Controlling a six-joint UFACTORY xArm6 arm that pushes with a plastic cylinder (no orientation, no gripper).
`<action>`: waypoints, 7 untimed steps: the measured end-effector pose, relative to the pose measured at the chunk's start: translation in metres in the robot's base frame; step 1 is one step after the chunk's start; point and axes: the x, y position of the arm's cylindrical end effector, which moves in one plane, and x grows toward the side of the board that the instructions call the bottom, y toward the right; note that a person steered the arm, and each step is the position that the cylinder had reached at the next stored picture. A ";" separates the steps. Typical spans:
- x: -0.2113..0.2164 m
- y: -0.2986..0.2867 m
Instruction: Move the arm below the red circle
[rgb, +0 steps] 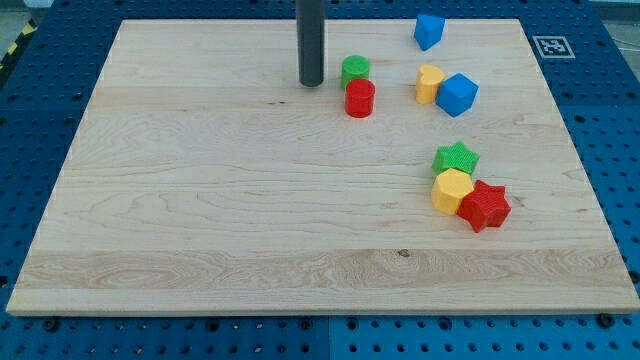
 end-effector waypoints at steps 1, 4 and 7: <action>0.008 -0.012; 0.090 -0.016; 0.108 0.028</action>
